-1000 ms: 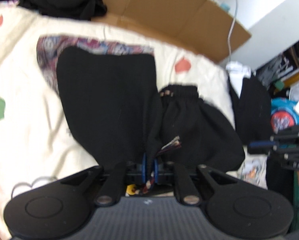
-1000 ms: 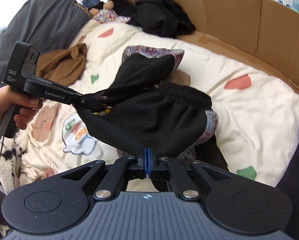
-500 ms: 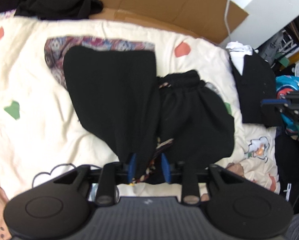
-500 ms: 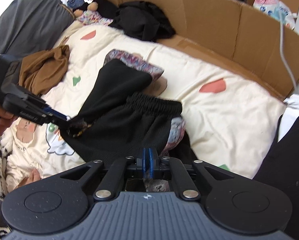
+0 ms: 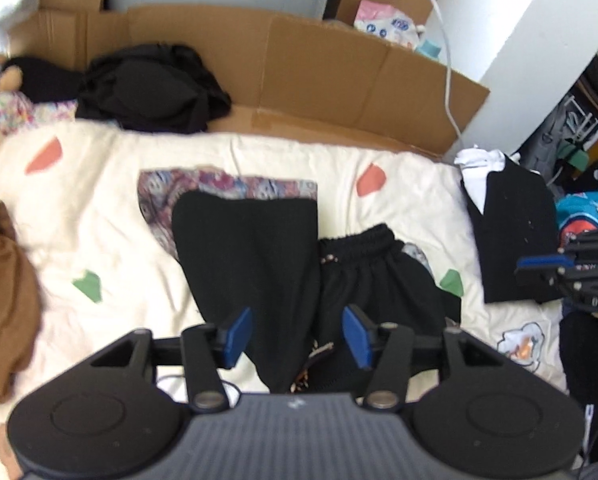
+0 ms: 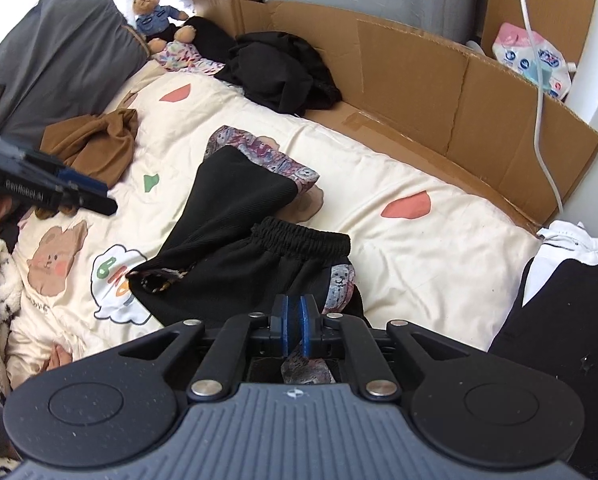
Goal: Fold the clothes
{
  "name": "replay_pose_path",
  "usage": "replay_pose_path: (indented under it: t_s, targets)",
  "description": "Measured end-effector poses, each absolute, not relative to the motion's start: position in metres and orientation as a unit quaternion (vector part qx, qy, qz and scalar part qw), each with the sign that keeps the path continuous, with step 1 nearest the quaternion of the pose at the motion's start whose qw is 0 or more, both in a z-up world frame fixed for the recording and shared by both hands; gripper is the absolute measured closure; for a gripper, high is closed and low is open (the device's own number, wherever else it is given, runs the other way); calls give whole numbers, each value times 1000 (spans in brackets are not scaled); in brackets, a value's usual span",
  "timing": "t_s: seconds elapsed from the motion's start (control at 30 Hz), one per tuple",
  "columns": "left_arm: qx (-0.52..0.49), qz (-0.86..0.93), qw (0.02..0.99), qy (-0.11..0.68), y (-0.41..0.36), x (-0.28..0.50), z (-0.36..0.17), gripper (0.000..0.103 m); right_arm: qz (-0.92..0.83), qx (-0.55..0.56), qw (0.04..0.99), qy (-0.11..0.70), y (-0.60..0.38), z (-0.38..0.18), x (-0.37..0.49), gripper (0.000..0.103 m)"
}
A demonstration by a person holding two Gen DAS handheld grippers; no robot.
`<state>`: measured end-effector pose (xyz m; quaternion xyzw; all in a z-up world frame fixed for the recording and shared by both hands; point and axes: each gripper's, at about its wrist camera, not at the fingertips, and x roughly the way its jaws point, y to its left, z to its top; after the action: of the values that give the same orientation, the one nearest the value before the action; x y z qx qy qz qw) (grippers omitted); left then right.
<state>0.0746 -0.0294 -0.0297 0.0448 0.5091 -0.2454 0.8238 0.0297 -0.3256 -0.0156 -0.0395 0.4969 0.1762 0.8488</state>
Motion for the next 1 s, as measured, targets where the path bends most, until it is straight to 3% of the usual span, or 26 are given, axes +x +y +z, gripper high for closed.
replay_pose_path:
  t_s: [0.17, 0.23, 0.57, 0.73, 1.0]
  targets:
    - [36, -244, 833, 496, -40, 87, -25, 39, 178, -37, 854, 487, -323, -10, 26, 68]
    - [33, -242, 833, 496, -45, 97, -29, 38, 177, -32, 856, 485, -325, -11, 26, 64]
    - [55, -249, 824, 506, -80, 142, -79, 37, 132, 28, 847, 514, -348, -69, 58, 63]
    - [79, -267, 822, 497, -100, 155, -98, 32, 126, 58, 837, 530, -353, -101, 77, 63]
    - [116, -270, 817, 496, -136, 181, -135, 26, 112, 35, 834, 539, -338, -124, 107, 63]
